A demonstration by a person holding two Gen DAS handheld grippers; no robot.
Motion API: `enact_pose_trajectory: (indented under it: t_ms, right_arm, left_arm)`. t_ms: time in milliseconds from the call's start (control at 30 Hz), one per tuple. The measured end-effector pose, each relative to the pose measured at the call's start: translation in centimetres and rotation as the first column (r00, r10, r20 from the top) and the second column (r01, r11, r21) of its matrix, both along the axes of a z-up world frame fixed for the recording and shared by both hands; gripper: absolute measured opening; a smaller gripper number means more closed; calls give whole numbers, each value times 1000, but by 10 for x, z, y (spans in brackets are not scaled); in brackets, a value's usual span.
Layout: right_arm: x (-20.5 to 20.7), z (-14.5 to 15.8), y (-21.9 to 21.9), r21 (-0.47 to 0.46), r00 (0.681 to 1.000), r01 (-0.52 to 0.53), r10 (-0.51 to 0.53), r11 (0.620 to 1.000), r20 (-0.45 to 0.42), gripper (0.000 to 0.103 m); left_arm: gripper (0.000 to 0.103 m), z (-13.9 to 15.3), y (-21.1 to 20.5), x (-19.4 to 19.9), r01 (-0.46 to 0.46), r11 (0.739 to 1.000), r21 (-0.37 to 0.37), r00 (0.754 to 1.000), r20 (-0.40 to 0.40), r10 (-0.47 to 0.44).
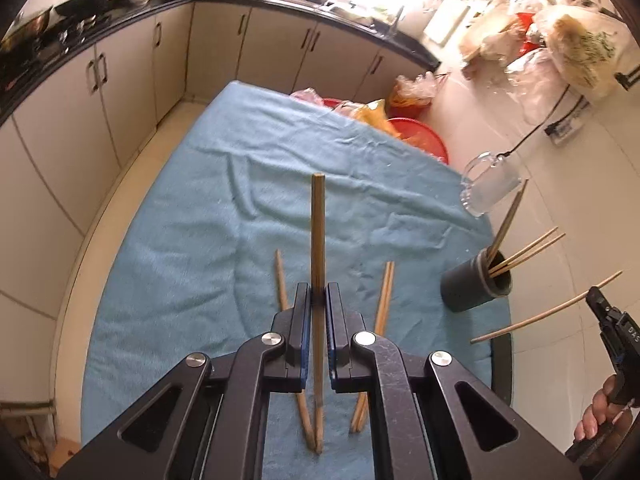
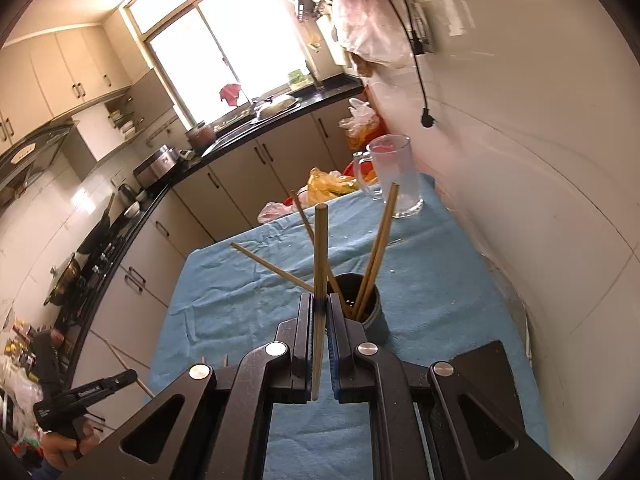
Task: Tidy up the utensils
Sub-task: 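Lower the chopsticks into the holder cup and open both tools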
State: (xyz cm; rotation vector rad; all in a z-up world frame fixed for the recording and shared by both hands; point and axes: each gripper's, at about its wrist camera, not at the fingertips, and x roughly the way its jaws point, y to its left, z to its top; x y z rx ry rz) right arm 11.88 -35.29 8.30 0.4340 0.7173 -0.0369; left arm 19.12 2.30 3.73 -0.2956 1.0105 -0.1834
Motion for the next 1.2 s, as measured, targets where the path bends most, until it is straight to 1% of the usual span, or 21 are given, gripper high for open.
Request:
enact_pose_trajectory:
  t_ms: [267, 500, 633, 800, 967, 1200]
  right_arm:
    - [-11, 4, -6, 2, 998, 61, -61, 998, 1, 6]
    - [-22, 10, -17, 7, 993, 117, -117, 993, 9, 6]
    - [-24, 15, -28, 16, 990, 140, -141, 990, 26, 6]
    - [-18, 23, -46, 44, 987, 149, -152, 988, 51, 6]
    - [-8, 31, -64, 61, 986, 138, -142, 989, 82, 6]
    - [12, 30, -86, 94, 987, 128, -136, 987, 86, 6]
  left_arm:
    - [6, 22, -19, 5, 75, 997, -10, 996, 52, -74]
    - [6, 44, -43, 13, 145, 989, -14, 985, 101, -142]
    - [6, 58, -58, 16, 170, 985, -15, 978, 127, -167]
    - [6, 81, -81, 19, 201, 980, -13, 967, 165, -196]
    - [6, 106, -110, 26, 232, 972, -22, 953, 204, -223]
    - [6, 129, -154, 40, 261, 965, -28, 936, 251, -246]
